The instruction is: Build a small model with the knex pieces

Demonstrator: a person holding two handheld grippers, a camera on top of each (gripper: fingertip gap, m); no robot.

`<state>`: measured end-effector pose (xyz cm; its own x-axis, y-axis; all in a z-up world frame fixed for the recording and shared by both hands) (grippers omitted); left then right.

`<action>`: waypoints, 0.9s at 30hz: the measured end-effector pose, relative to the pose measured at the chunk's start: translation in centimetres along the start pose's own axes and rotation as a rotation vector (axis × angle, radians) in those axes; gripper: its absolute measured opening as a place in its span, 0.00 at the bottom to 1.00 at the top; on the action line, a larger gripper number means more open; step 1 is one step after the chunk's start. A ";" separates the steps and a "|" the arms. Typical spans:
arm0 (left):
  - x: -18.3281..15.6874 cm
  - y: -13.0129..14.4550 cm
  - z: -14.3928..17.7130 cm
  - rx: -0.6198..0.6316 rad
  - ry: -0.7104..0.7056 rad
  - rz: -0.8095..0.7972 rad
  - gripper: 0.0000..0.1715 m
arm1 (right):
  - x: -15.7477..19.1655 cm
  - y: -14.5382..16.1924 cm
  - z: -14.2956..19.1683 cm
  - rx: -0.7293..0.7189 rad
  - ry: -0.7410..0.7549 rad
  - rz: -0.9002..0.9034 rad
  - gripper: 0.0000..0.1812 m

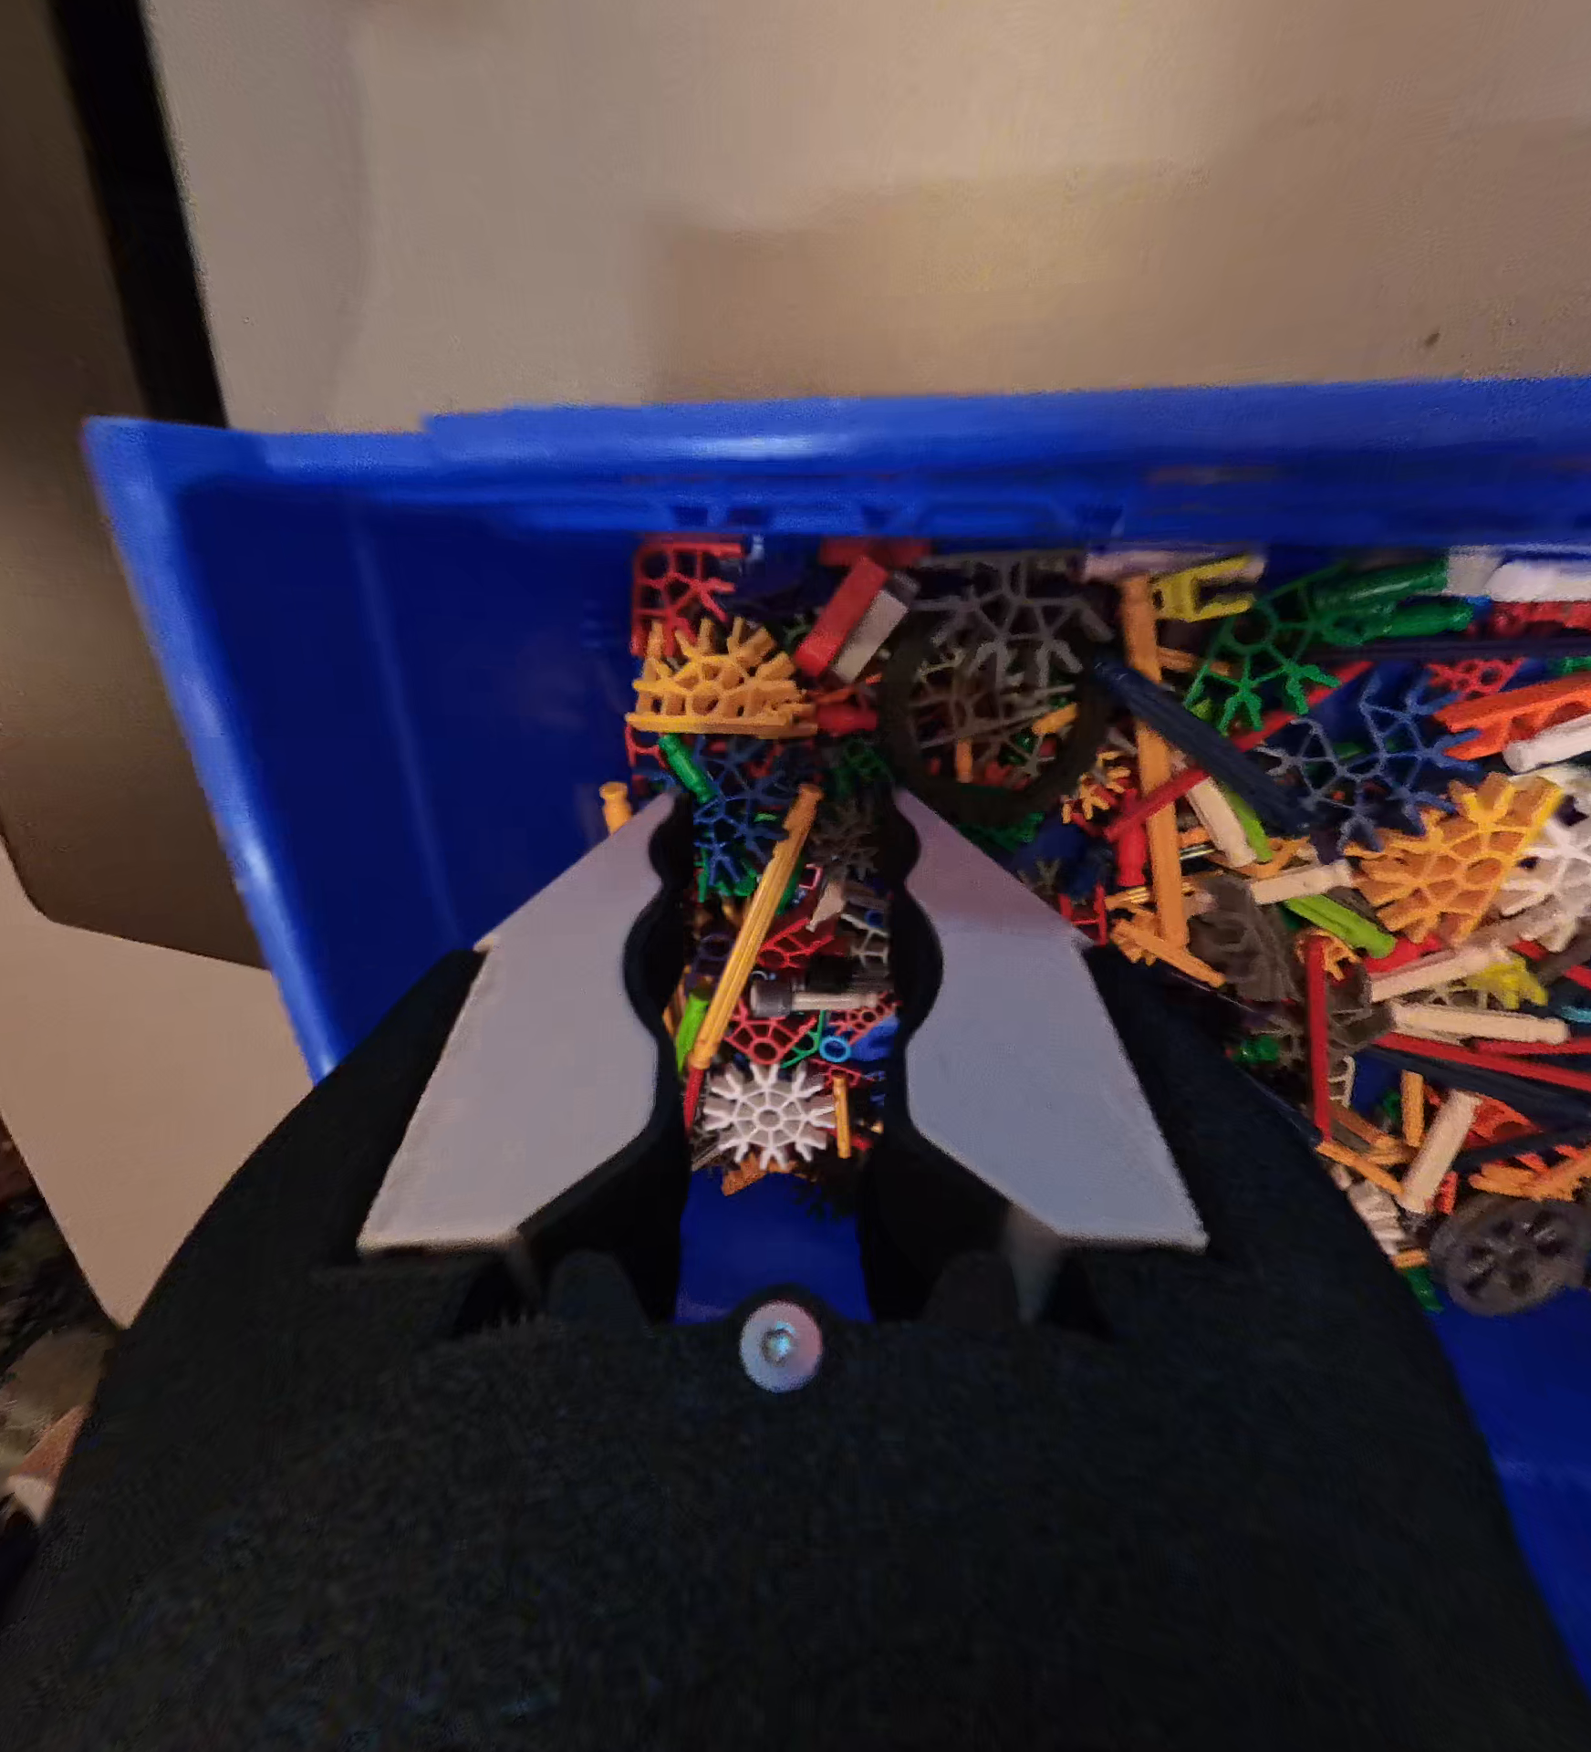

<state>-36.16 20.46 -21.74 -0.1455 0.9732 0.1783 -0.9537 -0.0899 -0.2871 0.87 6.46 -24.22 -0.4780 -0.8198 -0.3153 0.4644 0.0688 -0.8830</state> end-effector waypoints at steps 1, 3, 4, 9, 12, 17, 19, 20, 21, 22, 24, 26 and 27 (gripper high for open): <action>0.1 0.3 -0.5 0.040 -0.011 -0.007 0.23 | 0.0 0.0 0.0 0.001 -0.001 0.000 0.27; 0.1 0.5 -0.9 0.044 -0.005 0.008 0.21 | 0.0 0.1 0.0 0.002 -0.002 -0.001 0.27; 0.2 0.5 -0.8 0.041 0.006 0.030 0.20 | 0.0 0.1 0.0 0.001 -0.002 -0.002 0.27; -0.6 2.0 0.1 0.100 0.072 0.085 0.12 | 0.0 0.1 0.0 0.000 -0.003 -0.005 0.27; -2.2 3.1 0.7 0.134 0.171 0.119 0.07 | 0.0 0.0 0.0 0.000 -0.004 -0.004 0.27; -3.5 4.9 1.9 0.197 0.198 0.142 0.14 | 0.1 0.0 -0.1 0.003 -0.006 0.001 0.27; -3.0 4.7 2.6 0.150 0.143 0.129 0.17 | 0.1 0.0 -0.1 0.004 -0.006 0.000 0.27; -2.6 4.6 2.8 0.124 0.117 0.125 0.19 | 0.1 0.0 -0.1 0.004 -0.007 0.000 0.27; -2.2 4.3 3.0 0.107 0.082 0.111 0.19 | 0.1 0.1 -0.1 0.005 -0.007 0.000 0.27; -1.8 4.0 3.1 0.085 0.048 0.095 0.19 | 0.1 0.1 -0.1 0.006 -0.006 0.000 0.27; -1.4 3.1 2.9 0.040 0.025 0.075 0.20 | 0.1 0.1 -0.1 0.006 -0.007 -0.002 0.27; -0.9 2.3 2.4 0.022 -0.033 0.025 0.19 | 0.1 0.2 -0.1 0.008 -0.007 -0.004 0.27; -0.9 2.0 2.0 0.018 -0.026 0.019 0.19 | 0.0 0.2 -0.1 0.008 -0.007 -0.005 0.27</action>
<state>-38.45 19.02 -20.60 -0.1703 0.9655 0.1971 -0.9552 -0.1126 -0.2737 0.83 6.51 -24.44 -0.4752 -0.8240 -0.3086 0.4679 0.0604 -0.8817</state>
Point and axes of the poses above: each gripper's, where its closed fingertips meet, z back along the fingers, y out of its underside, x = y × z across the jaws, the point moved 9 cm from there along z, back along the fingers, and after that the axes turned 11 degrees about -x, right-handed, at the moved point
